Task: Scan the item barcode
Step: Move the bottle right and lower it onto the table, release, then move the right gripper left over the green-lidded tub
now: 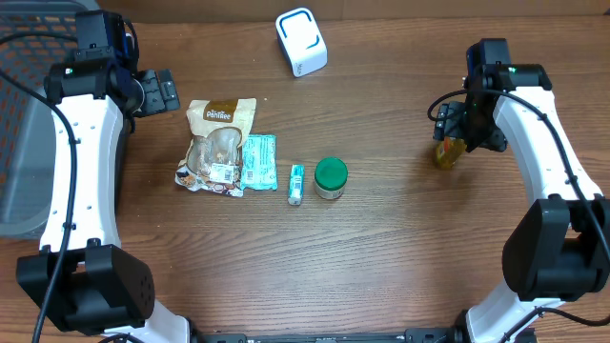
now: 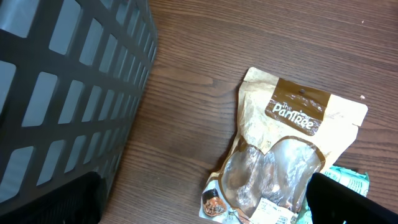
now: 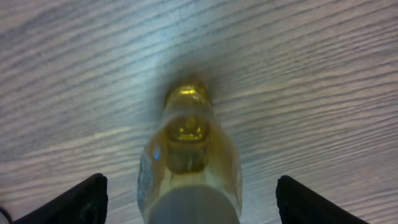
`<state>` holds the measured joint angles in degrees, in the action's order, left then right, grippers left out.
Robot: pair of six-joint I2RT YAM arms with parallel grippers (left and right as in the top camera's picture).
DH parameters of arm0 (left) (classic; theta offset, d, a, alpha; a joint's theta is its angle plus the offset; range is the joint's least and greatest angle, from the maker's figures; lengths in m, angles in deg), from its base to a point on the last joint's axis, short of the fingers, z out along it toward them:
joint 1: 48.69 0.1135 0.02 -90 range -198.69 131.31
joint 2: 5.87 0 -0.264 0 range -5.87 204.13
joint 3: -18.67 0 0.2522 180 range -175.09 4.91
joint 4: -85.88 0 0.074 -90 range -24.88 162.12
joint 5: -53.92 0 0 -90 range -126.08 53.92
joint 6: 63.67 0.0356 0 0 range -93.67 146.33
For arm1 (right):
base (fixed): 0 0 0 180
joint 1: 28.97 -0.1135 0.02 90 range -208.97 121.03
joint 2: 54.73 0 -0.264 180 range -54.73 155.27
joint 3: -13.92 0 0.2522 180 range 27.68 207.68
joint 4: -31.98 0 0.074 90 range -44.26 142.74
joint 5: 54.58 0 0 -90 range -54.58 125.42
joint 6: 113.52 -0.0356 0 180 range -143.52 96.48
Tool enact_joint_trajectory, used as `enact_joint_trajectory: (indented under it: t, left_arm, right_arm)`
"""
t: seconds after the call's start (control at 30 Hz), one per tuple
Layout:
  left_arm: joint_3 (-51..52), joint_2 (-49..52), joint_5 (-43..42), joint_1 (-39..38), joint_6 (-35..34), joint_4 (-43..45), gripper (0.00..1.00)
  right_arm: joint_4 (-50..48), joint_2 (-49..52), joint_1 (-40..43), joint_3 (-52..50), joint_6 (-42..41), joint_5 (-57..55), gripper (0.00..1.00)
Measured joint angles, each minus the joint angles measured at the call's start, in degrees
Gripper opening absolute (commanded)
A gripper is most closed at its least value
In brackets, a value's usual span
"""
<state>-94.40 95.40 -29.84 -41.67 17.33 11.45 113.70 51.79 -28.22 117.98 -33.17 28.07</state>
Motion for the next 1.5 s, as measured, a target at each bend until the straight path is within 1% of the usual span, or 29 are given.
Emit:
enact_joint_trajectory:
  t: [0.13, 0.37, 0.47, 0.53, 0.63, 0.73, 0.87, 0.93, 1.03, 1.13, 1.3, 1.5]
  left_arm:
    - [0.0, 0.0, 0.0, 0.0, 0.0, 0.0, 1.00]
    - [0.0, 0.0, 0.0, 0.0, 0.0, 0.0, 1.00]
    - [0.0, 0.0, 0.0, 0.0, 0.0, 0.0, 1.00]
    - [0.0, 0.0, 0.0, 0.0, 0.0, 0.0, 1.00]
    - [0.0, 0.0, 0.0, 0.0, 0.0, 0.0, 0.99]
    - [0.0, 0.0, 0.0, 0.0, 0.0, 0.0, 1.00]
    - [0.0, 0.0, 0.0, 0.0, 0.0, 0.0, 1.00]
    - [0.0, 0.0, 0.0, 0.0, 0.0, 0.0, 1.00]
    - [0.0, 0.0, 0.0, 0.0, 0.0, 0.0, 1.00]
    - [0.0, 0.0, 0.0, 0.0, 0.0, 0.0, 1.00]
    - [0.0, 0.0, 0.0, 0.0, 0.0, 0.0, 1.00]
    - [0.0, 0.0, 0.0, 0.0, 0.0, 0.0, 1.00]
  right_arm:
    - [-4.4, 0.0, 0.0, -0.1, 0.0, -1.0, 0.84]
    - [-18.7, 0.0, 0.0, -0.1, 0.6, -2.5, 0.85]
    - [-23.2, 0.0, 0.0, -0.1, 0.7, -1.6, 0.84]
    - [-24.8, 0.0, 0.0, -0.1, 0.7, 1.4, 0.82]
    - [-25.3, 0.0, -0.1, -0.1, 0.8, 7.7, 0.73]
    - [-24.3, 0.0, -0.9, -0.1, 0.0, 12.8, 0.73]
    - [-21.4, 0.0, -4.1, -0.1, -1.5, 16.1, 0.73]
    - [-20.3, 0.0, -6.4, -0.1, -1.9, 17.0, 0.74]
    - [-18.7, 0.0, -10.5, -0.1, -2.6, 17.8, 0.86]
    - [-17.8, 0.0, -14.5, -0.1, -2.6, 18.1, 1.00]
    - [-17.4, 0.0, -19.8, -0.1, -2.6, 18.6, 1.00]
    - [-16.6, 0.0, -23.8, -0.1, -2.6, 18.6, 1.00]
